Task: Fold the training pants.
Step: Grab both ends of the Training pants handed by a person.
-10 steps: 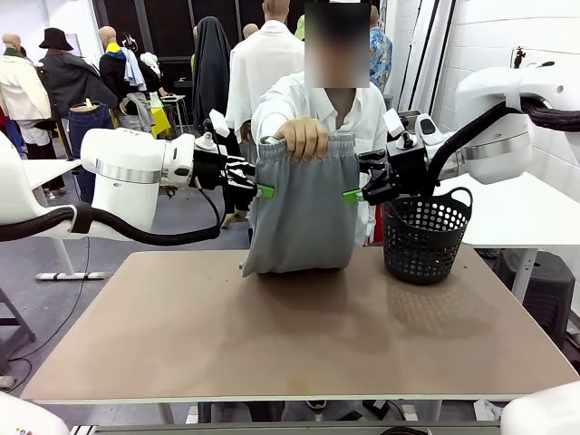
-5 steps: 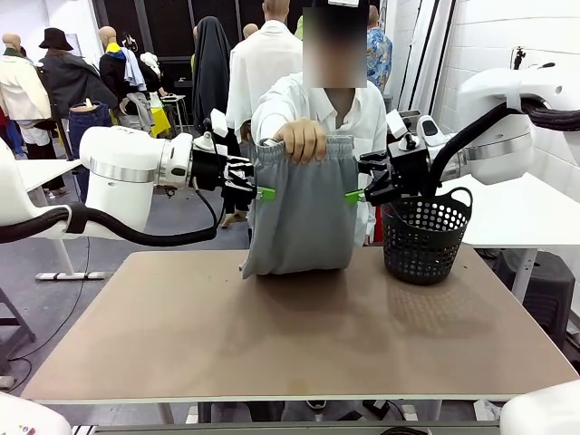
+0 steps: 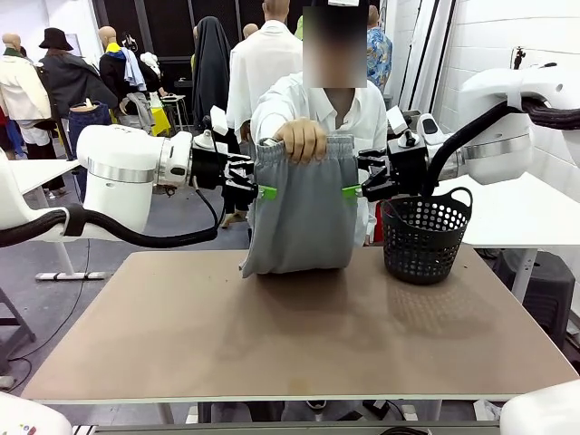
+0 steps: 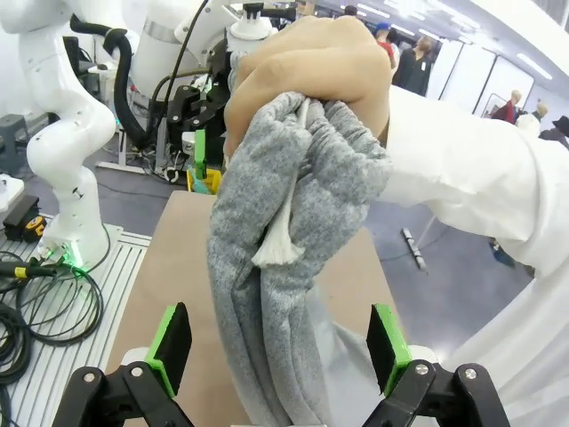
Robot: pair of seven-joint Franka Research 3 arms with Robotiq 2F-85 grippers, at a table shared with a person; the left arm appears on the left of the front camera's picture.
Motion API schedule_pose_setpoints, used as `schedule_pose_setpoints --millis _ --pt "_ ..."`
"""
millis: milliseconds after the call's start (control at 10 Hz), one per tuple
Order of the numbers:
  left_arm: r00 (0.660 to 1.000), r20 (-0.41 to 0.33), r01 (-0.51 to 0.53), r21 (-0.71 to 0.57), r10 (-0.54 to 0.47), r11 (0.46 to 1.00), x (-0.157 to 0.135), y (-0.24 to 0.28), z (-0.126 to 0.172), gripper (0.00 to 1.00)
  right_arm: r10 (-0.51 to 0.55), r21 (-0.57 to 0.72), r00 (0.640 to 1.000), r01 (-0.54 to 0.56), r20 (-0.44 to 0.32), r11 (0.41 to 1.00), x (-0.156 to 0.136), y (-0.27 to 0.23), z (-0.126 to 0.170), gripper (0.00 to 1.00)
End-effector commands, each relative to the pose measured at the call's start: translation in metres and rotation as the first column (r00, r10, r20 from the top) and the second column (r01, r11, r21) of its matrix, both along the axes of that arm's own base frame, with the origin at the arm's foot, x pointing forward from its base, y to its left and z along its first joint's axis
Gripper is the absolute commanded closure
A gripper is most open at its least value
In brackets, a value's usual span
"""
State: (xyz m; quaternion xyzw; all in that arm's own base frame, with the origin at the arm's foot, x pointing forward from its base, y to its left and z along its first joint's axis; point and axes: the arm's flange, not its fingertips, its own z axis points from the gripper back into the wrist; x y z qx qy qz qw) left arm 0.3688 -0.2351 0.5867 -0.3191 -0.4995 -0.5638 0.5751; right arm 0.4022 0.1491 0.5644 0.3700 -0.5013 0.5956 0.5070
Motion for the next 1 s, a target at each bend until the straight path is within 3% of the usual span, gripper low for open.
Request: schedule_pose_setpoints --millis 0,200,900 --pt "0.999 0.021 -0.027 -0.048 0.028 0.999 0.001 -0.009 -0.008 0.0 0.022 0.036 1.0 -0.022 0.007 0.999 0.007 0.006 0.0 0.0" --pt "0.998 0.01 -0.068 -0.07 0.068 0.995 0.01 -0.018 -0.012 0.0 0.055 0.036 0.998 -0.055 -0.003 0.998 0.009 0.01 0.0 0.0" --pt "0.998 -0.009 -0.069 -0.142 0.069 0.988 0.015 -0.031 -0.012 0.0 0.117 0.084 0.993 -0.113 -0.036 0.99 0.022 0.027 0.001 0.0"
